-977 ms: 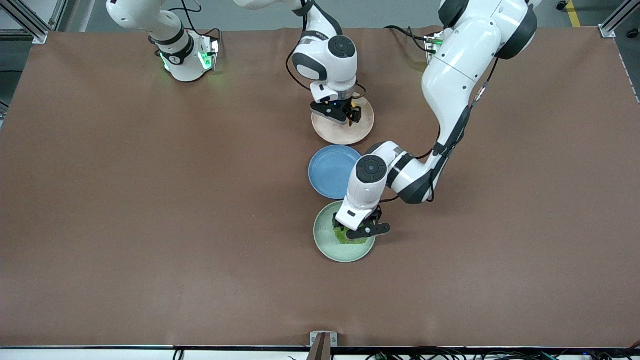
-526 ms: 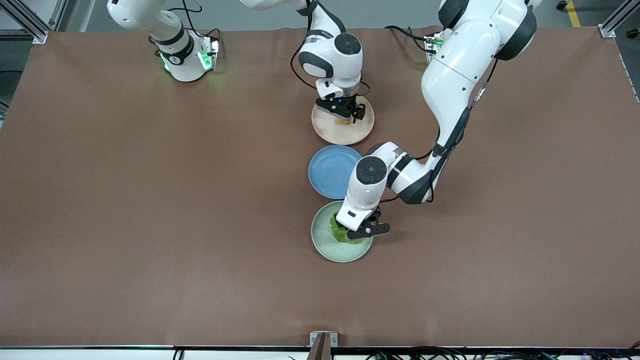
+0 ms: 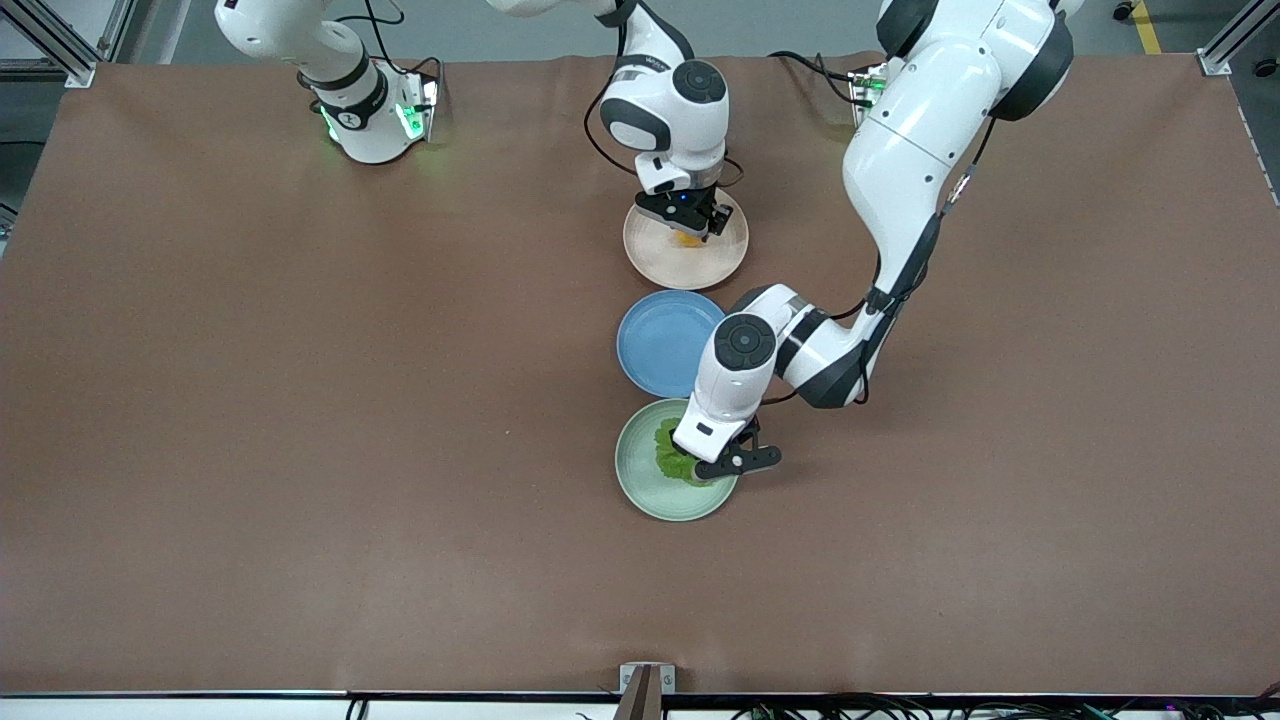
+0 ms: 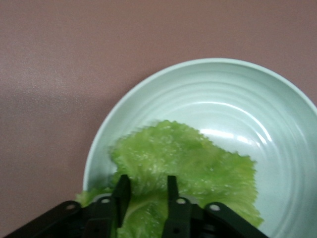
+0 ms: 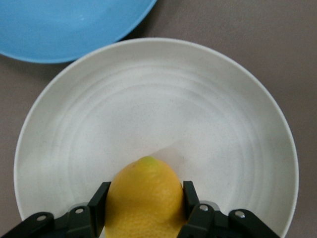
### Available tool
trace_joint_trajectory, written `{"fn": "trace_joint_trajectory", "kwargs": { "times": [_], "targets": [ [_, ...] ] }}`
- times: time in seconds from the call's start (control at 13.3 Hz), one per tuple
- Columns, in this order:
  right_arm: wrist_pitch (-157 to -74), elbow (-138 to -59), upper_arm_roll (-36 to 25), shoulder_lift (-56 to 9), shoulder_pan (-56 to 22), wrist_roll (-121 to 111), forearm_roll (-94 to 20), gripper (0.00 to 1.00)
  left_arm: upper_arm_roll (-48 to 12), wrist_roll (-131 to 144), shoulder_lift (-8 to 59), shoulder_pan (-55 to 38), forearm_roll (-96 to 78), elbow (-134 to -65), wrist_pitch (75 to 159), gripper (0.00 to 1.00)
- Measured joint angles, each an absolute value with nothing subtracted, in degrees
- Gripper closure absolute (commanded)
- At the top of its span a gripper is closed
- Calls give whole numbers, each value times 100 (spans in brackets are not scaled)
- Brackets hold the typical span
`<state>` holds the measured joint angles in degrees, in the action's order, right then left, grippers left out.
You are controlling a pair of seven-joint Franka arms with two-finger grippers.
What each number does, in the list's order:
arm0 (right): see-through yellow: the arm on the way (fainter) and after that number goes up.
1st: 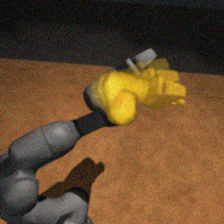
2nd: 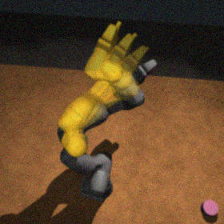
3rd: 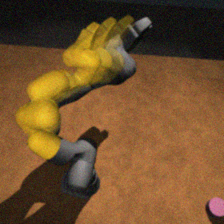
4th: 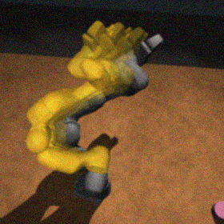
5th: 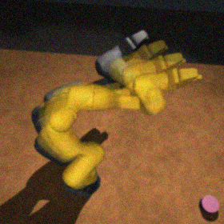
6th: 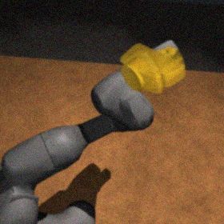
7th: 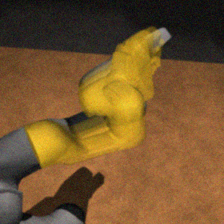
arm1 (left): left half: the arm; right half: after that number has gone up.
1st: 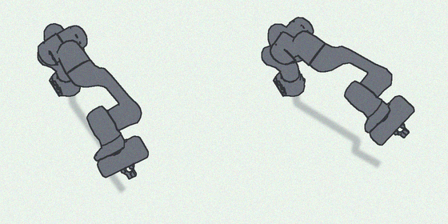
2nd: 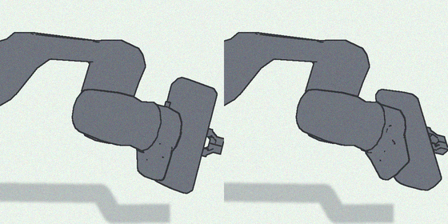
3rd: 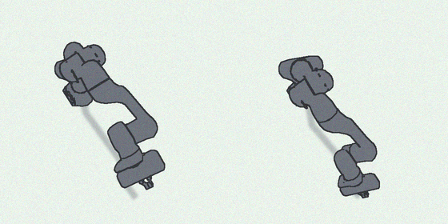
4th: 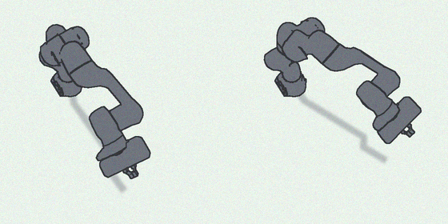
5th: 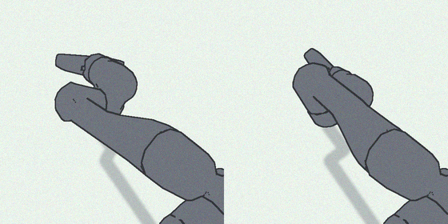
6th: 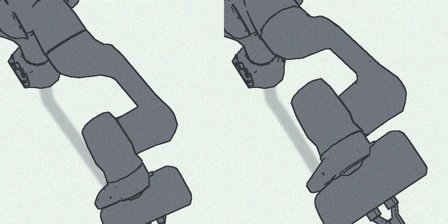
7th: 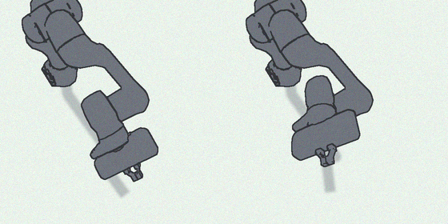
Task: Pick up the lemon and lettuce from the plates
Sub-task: 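Close the left gripper on the lettuce while the right gripper grasps the lemon, then lift the lemon off with the right gripper while the left gripper lifts lettuce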
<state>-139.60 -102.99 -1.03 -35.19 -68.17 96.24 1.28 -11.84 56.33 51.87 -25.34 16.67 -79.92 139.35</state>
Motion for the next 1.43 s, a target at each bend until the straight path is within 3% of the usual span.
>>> {"fn": "trace_joint_trajectory", "kwargs": {
  "times": [0.23,0.6,1.05,1.43],
  "targets": [
    [-13156,-10086,-220,-3204,-6427,8576,140,99,-1179,5644,5186,-2530,1643,-7991,13934,99],
    [-12329,-10325,-256,-1991,-4809,5979,132,98,-1178,5652,5187,-2512,1603,-8006,13923,100],
    [-12543,-11510,-270,-1285,-2677,3056,132,98,-1185,5648,5048,-2397,1363,-7970,13597,100],
    [-13578,-12546,-263,-1018,-1507,1302,132,98,-1189,5637,4362,-2260,966,-7945,13054,100]
  ]
}}
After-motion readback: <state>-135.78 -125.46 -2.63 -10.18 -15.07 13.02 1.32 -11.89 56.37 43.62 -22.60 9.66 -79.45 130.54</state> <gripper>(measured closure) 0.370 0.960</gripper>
